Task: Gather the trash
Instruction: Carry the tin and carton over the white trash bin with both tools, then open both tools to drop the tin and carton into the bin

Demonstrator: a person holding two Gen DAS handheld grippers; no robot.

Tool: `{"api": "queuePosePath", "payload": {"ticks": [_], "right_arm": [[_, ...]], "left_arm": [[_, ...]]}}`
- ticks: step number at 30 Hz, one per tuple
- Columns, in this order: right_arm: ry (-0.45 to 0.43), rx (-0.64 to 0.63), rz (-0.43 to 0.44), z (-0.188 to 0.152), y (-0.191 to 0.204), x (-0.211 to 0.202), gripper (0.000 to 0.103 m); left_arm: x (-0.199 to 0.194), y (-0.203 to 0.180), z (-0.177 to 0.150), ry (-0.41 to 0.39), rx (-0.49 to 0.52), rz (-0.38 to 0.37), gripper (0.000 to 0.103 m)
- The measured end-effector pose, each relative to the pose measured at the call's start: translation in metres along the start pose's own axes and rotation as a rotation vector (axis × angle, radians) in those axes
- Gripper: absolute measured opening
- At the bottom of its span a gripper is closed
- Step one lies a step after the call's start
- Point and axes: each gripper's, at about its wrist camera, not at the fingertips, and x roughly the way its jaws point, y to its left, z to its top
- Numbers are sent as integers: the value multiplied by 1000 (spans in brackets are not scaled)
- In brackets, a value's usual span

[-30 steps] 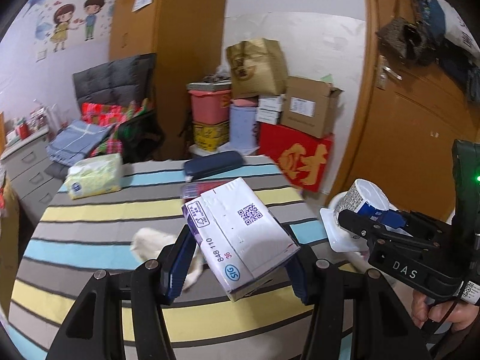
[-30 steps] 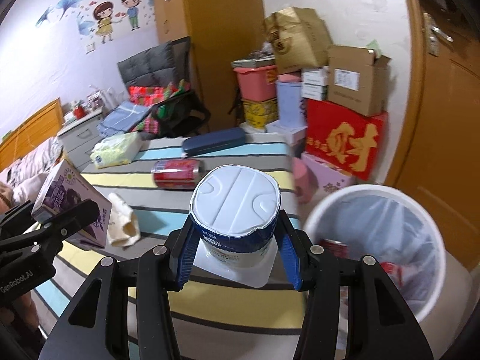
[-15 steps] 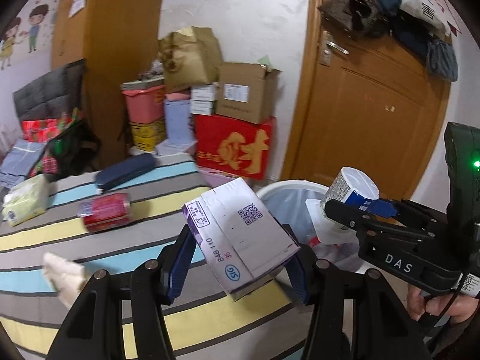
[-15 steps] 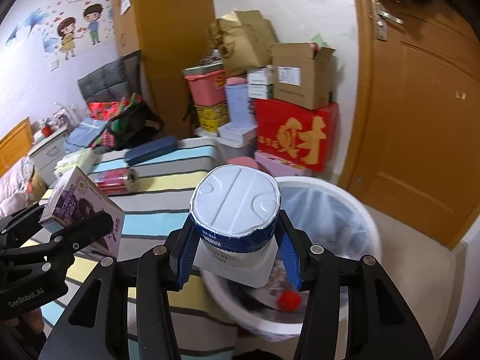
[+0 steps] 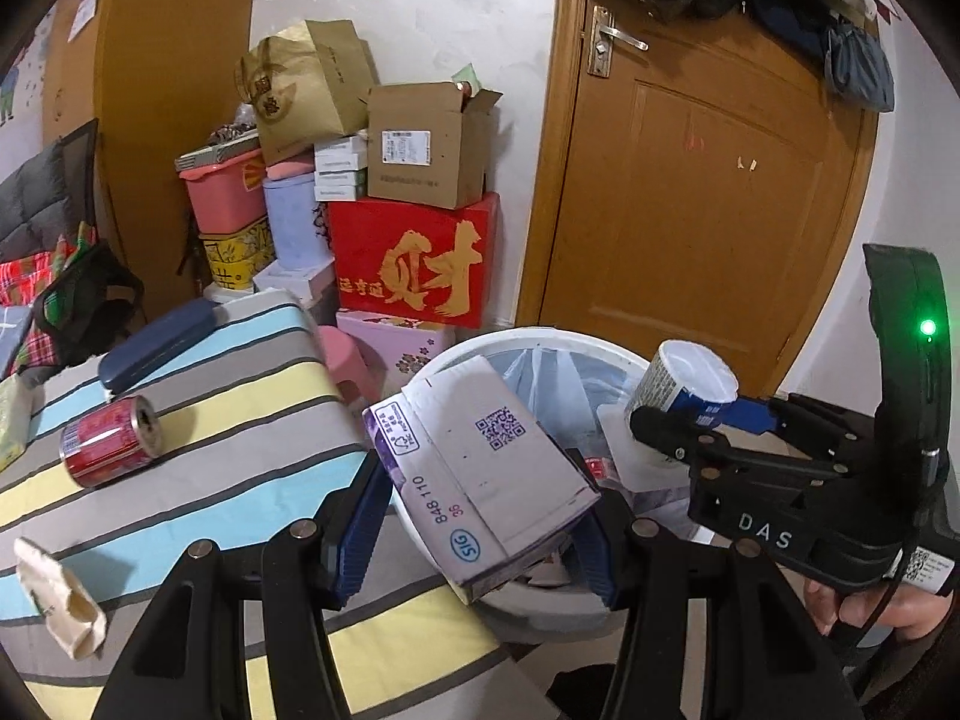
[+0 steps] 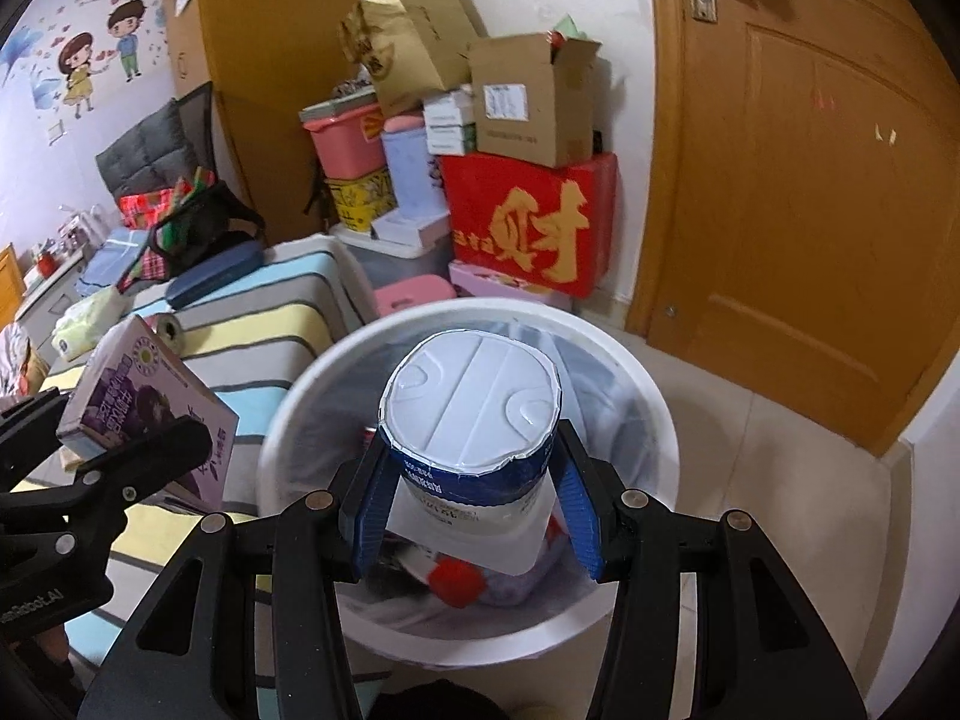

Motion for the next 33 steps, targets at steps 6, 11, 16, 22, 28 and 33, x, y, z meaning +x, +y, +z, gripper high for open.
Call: {"api": "queuePosePath", "payload": {"ticks": [6,11,16,22,28,33], "right_arm": [[33,5,-27,-1,-12,10,52],[56,10,-35,-4,-17,15,56],[58,15,-42,-6,-17,14,65],[34,31,-41,-4,-16,7,65],[13,26,-40,-2,-11,3,65],[-16,21,-24,0,-3,-3,65]], "left_arm": [[16,-8,-1,27,2,-32,57],[24,-7,0,41,-6,-25,59],[22,0,-1,39,-29,-12,63],[11,8,-2,19,-49,1,63],[-4,16,-4,-1,-62,24,63],[-20,27,-9,-17,-80,47,63]]}}
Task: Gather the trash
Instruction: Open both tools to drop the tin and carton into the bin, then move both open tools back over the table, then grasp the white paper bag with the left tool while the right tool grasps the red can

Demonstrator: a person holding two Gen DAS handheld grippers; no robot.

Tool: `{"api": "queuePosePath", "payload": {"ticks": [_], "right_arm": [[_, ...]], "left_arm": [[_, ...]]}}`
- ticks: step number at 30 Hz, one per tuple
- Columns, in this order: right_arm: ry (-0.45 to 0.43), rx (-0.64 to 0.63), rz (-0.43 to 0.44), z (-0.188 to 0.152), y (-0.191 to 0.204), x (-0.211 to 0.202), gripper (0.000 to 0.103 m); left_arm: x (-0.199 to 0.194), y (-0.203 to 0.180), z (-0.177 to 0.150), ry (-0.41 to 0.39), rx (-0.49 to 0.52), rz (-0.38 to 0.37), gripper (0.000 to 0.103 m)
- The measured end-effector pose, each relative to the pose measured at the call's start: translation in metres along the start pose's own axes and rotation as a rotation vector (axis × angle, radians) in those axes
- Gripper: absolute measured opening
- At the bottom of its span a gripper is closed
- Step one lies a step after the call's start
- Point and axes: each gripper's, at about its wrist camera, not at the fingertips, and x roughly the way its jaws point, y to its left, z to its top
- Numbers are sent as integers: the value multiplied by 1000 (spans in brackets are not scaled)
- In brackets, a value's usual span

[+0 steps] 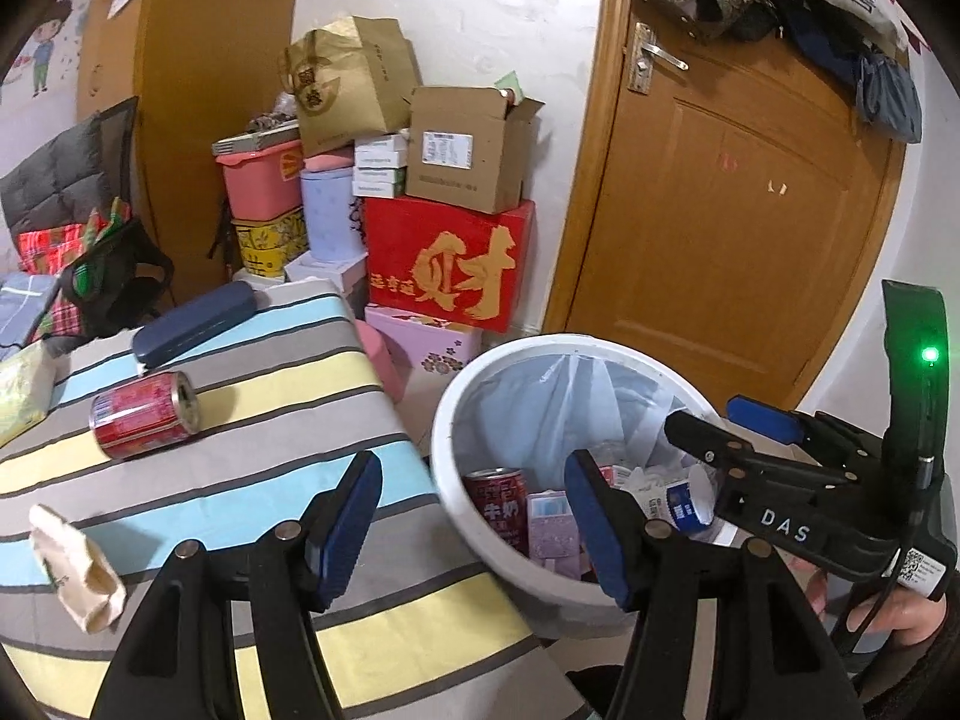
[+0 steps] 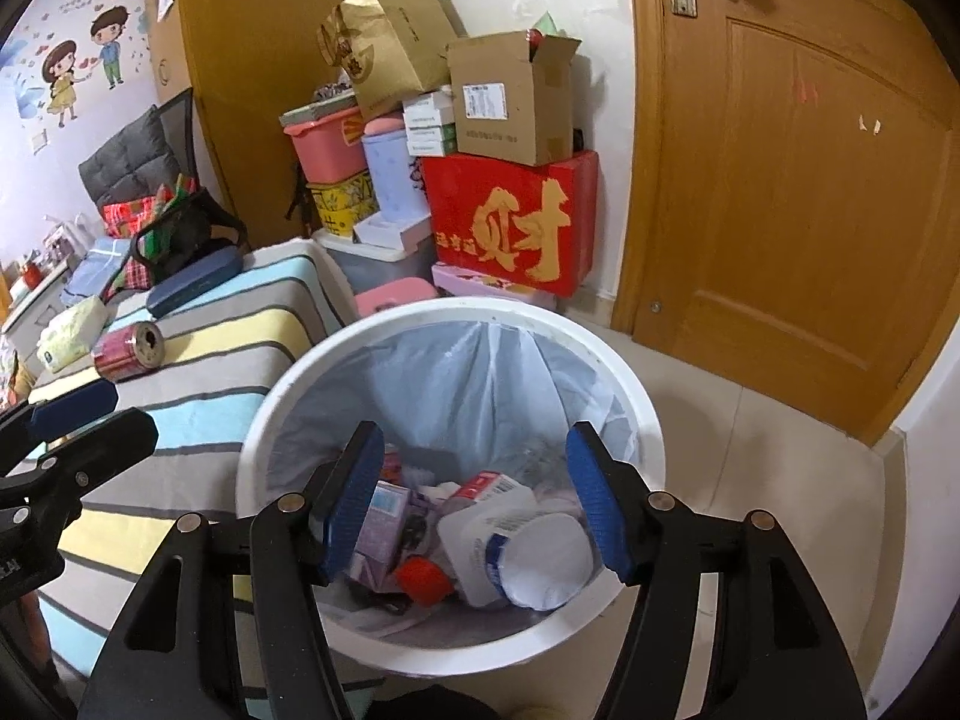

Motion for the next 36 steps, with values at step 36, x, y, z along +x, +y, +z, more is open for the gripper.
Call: {"api": "queuePosePath", "payload": {"ticks": [36], "right_arm": [[-27,-263,290,4,151,15,65]], "left_arm": [[-99,195,-86,-28,-321,362,63]]}}
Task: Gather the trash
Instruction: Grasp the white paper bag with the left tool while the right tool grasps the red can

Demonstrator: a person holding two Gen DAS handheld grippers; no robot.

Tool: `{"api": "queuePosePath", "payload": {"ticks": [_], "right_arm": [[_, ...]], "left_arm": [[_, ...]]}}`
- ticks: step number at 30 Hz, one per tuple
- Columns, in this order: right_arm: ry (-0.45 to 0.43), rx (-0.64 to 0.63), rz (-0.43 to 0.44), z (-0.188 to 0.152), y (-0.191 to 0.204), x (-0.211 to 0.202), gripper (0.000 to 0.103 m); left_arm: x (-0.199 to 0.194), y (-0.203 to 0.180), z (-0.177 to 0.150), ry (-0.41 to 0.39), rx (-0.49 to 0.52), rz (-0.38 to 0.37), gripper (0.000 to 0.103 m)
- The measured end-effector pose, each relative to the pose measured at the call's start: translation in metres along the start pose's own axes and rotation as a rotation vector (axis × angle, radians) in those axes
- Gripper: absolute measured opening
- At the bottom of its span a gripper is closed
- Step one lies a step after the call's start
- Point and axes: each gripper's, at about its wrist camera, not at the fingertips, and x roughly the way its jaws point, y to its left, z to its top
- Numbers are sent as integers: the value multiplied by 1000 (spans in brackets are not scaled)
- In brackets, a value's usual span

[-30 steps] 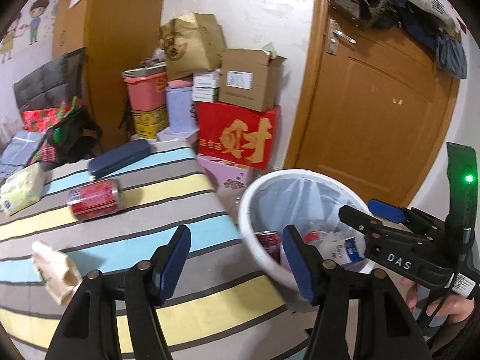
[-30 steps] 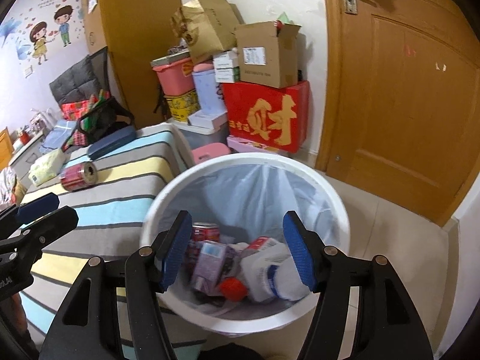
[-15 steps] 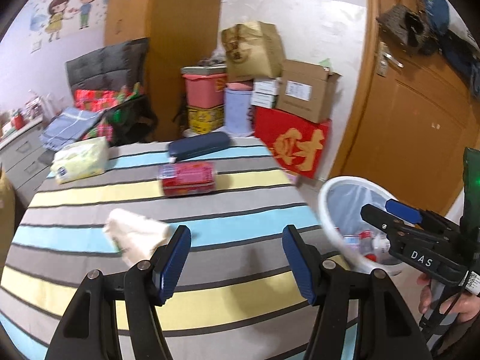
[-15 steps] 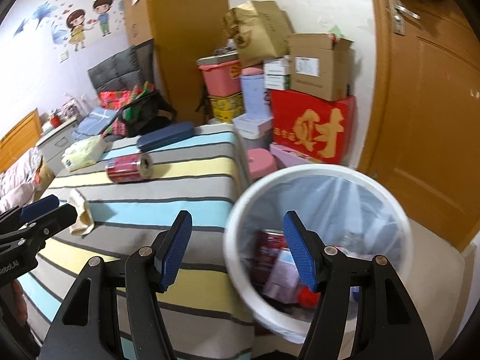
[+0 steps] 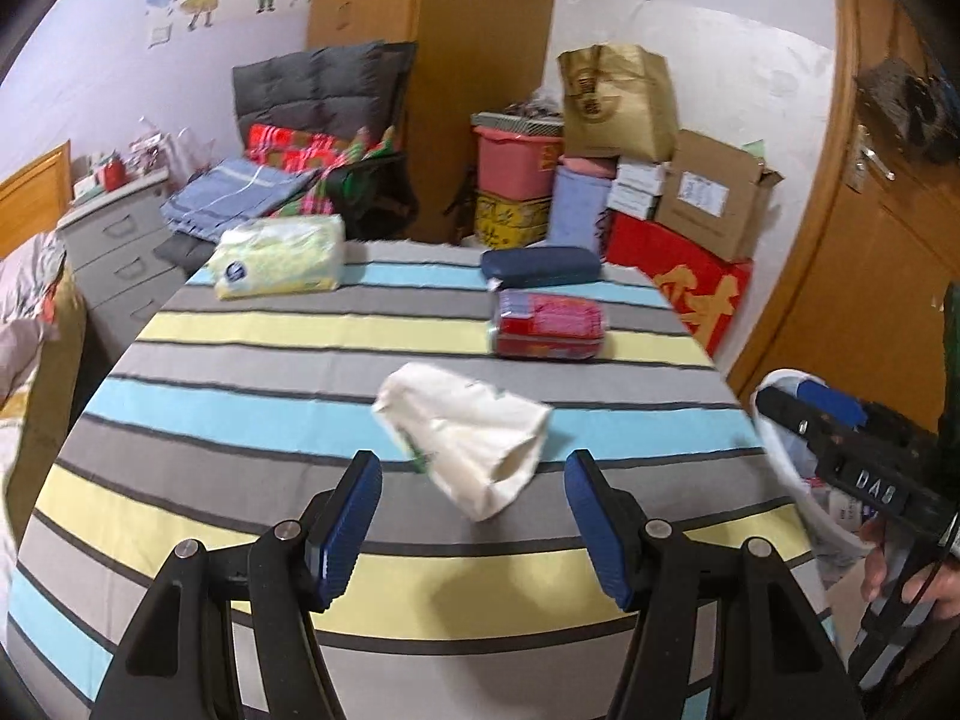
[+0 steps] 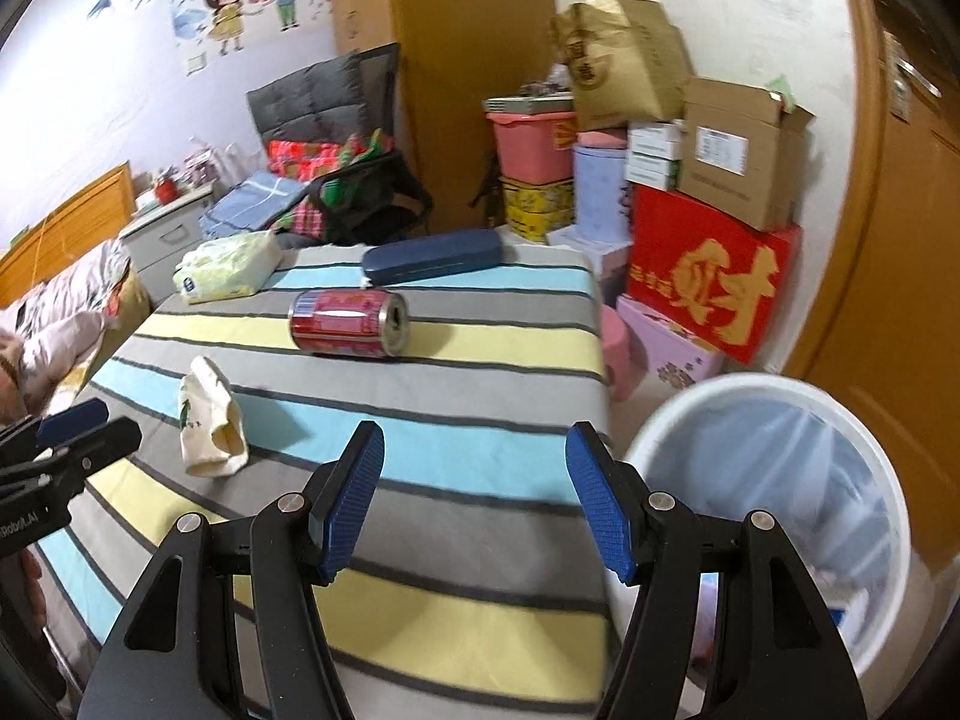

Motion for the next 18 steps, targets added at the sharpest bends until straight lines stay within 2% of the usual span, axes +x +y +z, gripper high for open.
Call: {"api": "queuePosePath", "payload": {"ticks": [5,13,16,18], "right_arm": [[3,-48,68,14,13,18,65],[15,-115,93,34,29,50,65],[21,-123,115,42,31,61,65],[20,-130,128,46,32,67,65]], "left_arm": [[16,18,-2,35,-45,11,64],[66,25,-2,146,-119,-55,64],[81,28,-1,171,-177,-116,64],[86,27,1,174,-181,-105,64]]}}
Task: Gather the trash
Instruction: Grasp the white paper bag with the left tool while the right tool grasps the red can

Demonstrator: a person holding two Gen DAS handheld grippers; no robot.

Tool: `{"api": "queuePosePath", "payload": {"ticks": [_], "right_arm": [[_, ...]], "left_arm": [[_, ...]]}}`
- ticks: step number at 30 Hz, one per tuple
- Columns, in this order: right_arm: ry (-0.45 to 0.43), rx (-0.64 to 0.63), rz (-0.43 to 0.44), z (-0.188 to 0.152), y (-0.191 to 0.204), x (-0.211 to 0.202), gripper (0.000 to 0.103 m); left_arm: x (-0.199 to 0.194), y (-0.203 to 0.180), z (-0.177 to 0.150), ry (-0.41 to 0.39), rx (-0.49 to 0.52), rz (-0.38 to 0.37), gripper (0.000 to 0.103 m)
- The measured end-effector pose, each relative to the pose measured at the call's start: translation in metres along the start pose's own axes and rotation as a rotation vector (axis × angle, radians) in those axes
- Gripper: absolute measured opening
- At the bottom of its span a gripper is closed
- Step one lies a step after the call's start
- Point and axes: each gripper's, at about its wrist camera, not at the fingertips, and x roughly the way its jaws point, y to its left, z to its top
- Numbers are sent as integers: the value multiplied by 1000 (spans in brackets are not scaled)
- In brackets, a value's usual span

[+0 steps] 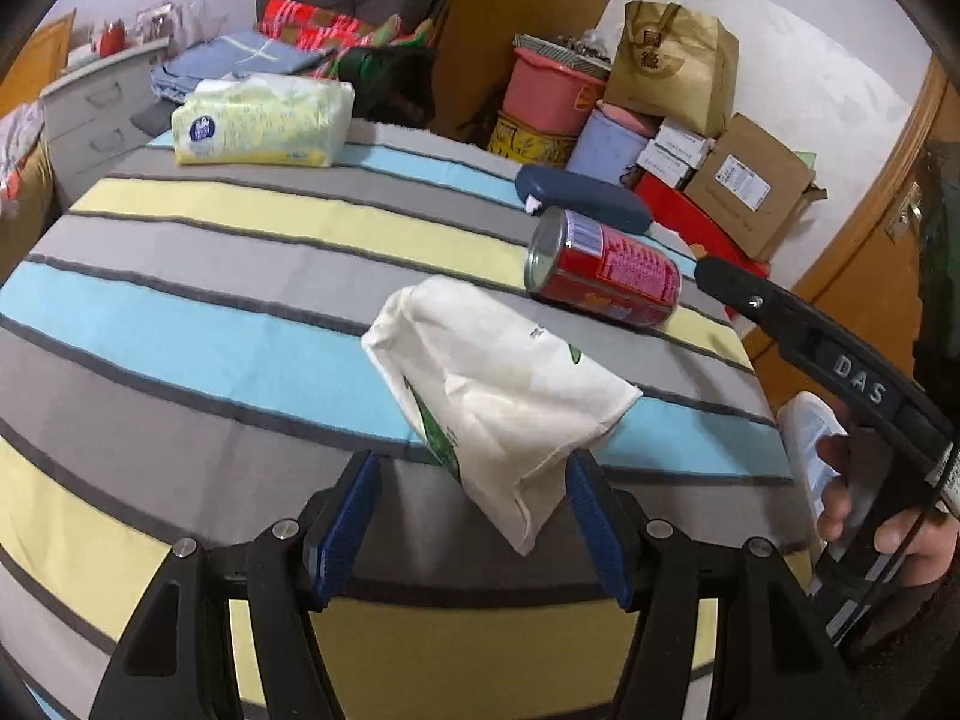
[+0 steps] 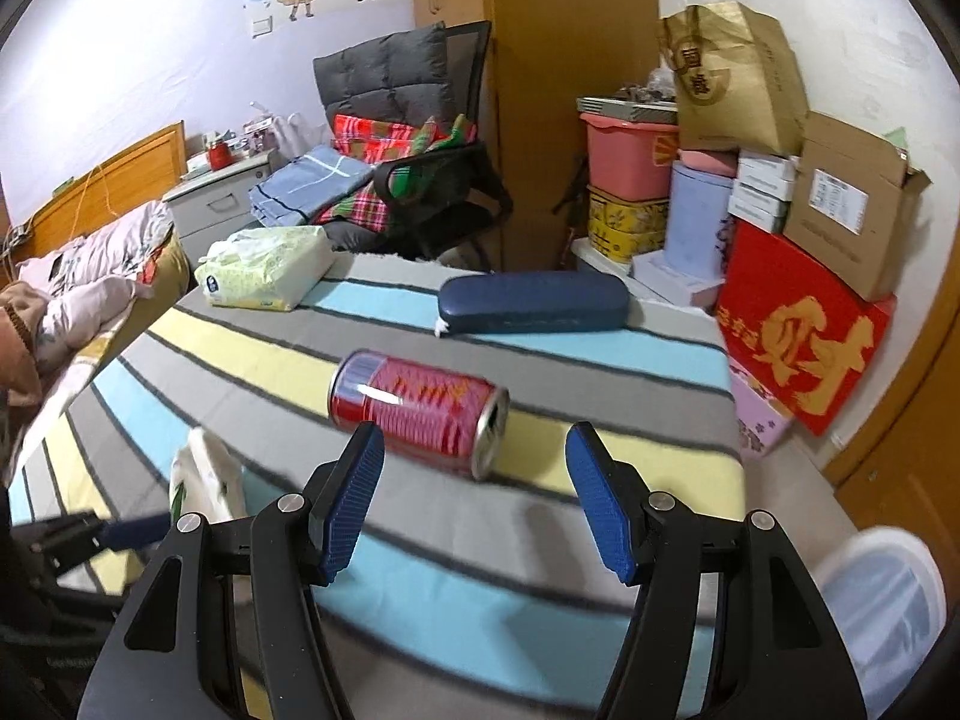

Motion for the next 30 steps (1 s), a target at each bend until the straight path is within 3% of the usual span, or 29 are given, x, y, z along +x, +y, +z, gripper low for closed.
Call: {"api": "queuePosePath", "payload": {"ticks": [6,11,16,19,21,23,25,30], "right_arm": [[17,-52,31,8,3,18,65],[21,-90,73,15,5,25,65],[60,-217,141,19,19,33,65],[90,-282,137,19,25,37,65],[118,-302,162,18,27,37,65],[155,-335,189,18,31,38,65],[194,-354,160,18,32,43,65],[217,-303,118,13,25,47,65]], "left_arm": [[6,4,7,15,33,-6,61],[-1,20,11,27,93,67,61],[-9,46,19,21,79,129,61],[-14,63,26,6,45,149,61],[-17,71,31,-7,2,134,61],[-16,74,33,0,-51,56,61],[-10,68,35,16,-61,24,61],[7,51,37,24,-43,52,62]]}}
